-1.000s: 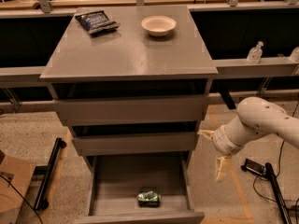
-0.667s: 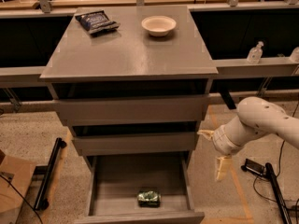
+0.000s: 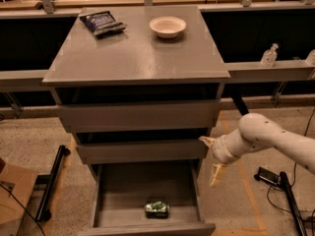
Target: Pick green can from bottom drawer and place on counter
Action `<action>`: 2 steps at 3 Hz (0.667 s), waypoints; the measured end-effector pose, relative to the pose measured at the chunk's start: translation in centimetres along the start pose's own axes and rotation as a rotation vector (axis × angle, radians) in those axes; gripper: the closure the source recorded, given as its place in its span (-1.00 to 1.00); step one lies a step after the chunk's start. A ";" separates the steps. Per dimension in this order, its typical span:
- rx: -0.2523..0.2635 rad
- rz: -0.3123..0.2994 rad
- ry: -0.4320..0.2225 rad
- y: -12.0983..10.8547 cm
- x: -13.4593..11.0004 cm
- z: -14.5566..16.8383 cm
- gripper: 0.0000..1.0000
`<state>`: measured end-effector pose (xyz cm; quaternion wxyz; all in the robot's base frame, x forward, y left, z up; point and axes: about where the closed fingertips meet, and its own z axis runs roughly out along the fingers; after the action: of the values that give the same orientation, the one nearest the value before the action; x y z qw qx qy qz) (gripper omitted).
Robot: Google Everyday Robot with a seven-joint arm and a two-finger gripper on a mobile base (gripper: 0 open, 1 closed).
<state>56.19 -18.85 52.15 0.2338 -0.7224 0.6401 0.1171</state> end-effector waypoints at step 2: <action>0.072 0.114 -0.086 -1.6 1.1 9.0 -1.00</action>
Offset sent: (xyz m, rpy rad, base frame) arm 0.0549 0.0511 -0.1104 0.1816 -0.0154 -0.1935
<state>59.14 -15.32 44.15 0.2798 -0.6702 0.6734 0.1381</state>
